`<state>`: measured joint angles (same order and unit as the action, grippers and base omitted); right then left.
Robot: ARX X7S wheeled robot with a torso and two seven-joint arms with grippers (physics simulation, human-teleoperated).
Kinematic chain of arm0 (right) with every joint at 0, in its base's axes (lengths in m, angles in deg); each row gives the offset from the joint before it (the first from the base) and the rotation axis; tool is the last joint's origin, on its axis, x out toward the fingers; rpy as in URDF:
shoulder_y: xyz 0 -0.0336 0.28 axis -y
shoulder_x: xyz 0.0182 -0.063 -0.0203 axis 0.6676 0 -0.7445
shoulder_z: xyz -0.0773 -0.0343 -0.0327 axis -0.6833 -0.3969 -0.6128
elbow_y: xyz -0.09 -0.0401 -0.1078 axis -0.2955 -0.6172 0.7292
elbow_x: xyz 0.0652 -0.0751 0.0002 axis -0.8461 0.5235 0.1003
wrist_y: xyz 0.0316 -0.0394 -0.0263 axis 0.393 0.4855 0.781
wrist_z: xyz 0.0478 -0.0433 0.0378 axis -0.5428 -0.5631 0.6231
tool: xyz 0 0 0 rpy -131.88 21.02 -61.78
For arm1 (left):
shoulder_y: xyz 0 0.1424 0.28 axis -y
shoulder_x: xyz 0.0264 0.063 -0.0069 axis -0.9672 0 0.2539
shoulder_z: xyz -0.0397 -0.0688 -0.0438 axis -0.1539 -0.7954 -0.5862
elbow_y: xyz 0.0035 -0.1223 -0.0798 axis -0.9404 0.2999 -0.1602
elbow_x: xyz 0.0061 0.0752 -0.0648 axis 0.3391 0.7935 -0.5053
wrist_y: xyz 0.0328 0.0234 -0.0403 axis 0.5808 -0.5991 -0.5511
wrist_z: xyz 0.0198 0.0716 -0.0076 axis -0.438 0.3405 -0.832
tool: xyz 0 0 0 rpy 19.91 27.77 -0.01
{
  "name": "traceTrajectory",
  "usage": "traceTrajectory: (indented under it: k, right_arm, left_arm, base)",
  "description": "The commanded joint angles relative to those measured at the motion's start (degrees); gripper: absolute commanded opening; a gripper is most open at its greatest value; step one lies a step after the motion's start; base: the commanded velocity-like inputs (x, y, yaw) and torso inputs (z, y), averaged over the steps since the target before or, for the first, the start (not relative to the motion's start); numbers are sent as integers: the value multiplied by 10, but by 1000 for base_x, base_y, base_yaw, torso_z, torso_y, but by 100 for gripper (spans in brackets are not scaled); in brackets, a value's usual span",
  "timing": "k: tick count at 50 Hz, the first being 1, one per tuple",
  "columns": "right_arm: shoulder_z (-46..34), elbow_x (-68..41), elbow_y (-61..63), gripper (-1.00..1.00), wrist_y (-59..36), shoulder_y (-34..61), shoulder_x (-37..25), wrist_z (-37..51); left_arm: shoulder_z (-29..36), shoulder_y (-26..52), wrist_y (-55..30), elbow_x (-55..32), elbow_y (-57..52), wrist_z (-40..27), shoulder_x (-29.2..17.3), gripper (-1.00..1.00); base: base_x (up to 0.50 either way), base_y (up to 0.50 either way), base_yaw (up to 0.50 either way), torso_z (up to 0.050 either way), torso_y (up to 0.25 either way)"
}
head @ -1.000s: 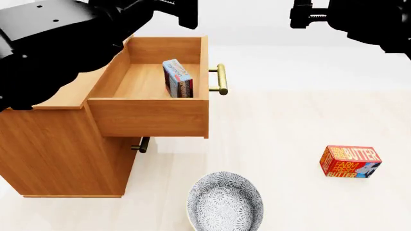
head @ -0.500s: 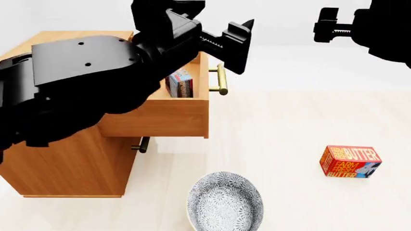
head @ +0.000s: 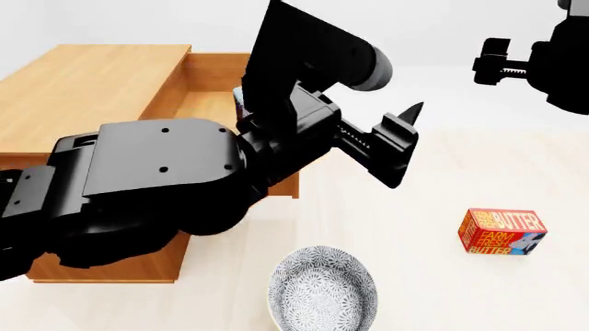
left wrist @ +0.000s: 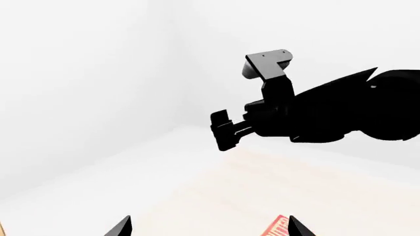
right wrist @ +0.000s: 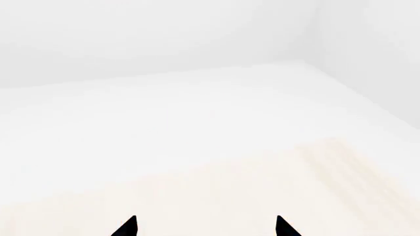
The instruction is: Put the chocolate pudding in the top drawer of the cabinet and close it.
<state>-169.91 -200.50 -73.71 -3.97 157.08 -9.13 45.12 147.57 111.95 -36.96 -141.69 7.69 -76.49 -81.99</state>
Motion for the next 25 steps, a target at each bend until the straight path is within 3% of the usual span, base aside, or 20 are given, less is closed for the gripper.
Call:
traceTrajectory:
  k: [1, 25]
  right_arm:
    - [2, 2, 24, 100, 7, -5, -19, 20]
    - [7, 3, 17, 100, 7, -23, -20, 18]
  left_arm:
    - [7, -25, 6, 6, -31, -15, 16, 100]
    - [29, -64, 5, 29, -26, -11, 42, 100]
  base:
    - [0, 0, 0, 0, 0]
    - [0, 0, 0, 0, 0]
